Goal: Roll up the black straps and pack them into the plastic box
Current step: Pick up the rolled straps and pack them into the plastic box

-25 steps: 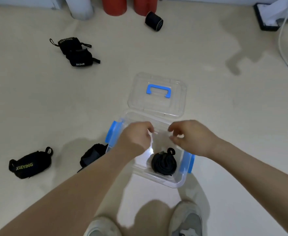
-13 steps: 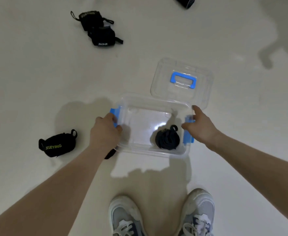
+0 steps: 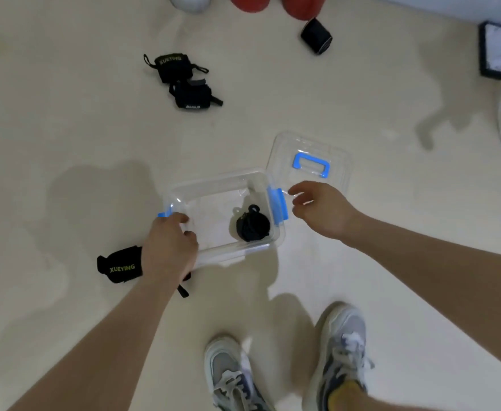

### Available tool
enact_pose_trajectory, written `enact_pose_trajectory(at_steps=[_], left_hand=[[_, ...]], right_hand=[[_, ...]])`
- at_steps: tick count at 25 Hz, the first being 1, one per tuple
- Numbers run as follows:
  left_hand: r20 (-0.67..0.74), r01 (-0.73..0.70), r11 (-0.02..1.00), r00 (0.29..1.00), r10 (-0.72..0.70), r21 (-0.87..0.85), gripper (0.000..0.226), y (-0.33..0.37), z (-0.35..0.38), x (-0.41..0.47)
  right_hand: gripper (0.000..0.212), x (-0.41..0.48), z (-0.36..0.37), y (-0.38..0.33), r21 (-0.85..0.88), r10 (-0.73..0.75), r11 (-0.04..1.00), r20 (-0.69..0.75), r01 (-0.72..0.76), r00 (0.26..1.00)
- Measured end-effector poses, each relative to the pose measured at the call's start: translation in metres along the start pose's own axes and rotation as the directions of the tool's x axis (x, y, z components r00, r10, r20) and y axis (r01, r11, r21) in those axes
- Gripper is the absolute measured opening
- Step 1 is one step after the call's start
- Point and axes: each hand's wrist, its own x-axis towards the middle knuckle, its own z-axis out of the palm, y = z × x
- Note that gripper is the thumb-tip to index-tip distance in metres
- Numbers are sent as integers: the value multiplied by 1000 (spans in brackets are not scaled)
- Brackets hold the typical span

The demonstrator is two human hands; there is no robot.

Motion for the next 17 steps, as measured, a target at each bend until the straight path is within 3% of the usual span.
enact_pose_trajectory(at_steps=[3,8,10,14,17], left_hand=[[54,-54,997,997,57,-49,24,51,3,-17],[102,-149,989,984,147,12,33,132,33,2],[110,-146,989,984,143,15,40,168,44,20],[102,-163,987,982,162,6,34,241,65,57],[149,-186,982,971,187,-22,38,280,84,81]], right_hand=[[32,-1,-35,5,-113,-18,993,4,19,1000],[33,48,-87,27,-194,-117,974,26,120,993],[34,73,-113,35,-244,-161,955,58,170,985],[38,125,-167,49,-317,-220,916,117,247,968],[47,160,-192,60,-292,-207,929,101,228,973]])
